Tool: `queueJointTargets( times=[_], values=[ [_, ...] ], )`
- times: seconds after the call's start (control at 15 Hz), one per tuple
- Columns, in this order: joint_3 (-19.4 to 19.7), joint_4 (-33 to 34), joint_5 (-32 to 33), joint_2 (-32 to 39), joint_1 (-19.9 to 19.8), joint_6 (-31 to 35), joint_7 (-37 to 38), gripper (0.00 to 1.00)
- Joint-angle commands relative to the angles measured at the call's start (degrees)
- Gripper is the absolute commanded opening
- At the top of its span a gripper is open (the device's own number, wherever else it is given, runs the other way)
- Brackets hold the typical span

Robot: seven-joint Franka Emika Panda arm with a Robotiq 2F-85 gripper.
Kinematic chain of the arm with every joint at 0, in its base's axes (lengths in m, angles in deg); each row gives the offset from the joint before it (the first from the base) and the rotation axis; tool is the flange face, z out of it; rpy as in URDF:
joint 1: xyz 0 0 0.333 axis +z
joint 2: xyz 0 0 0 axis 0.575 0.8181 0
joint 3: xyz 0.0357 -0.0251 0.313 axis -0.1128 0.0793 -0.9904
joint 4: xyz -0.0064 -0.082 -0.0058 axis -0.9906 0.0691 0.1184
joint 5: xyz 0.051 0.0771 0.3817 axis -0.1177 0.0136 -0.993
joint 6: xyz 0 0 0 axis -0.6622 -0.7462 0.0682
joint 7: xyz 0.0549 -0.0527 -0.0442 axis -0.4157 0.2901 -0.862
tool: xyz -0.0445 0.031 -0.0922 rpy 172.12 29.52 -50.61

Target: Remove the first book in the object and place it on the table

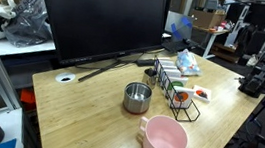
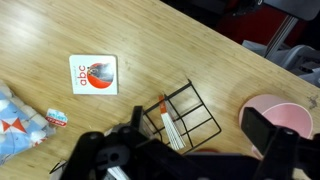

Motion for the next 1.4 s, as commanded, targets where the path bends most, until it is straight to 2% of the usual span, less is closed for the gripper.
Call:
queueJointTargets(
  times=[0.0, 0.47, 0.8, 1.0, 1.13, 1.2, 1.33],
  values=[
    [-0.15, 0.17, 0.05, 0.35, -0.13, 0.08, -0.03, 1.00],
    [-0.35, 0.84, -0.44, 2.30, 0.46, 2.10, -0.34, 1.00],
    [-1.93, 2.49, 0.55, 9.41, 2.13, 5.99, -0.96, 1.00],
    [-1.84, 3.77, -2.83, 15.24, 3.28, 8.96, -4.63, 1.00],
    [-2.40, 5.08, -1.70, 18.55, 2.76, 8.09, -5.83, 1.00],
    [-2.91, 2.88, -1.80, 16.12, 2.45, 8.89, -3.69, 1.00],
    [-3.08, 4.09, -1.77, 18.54, 2.25, 8.88, -4.56, 1.00]
  ],
)
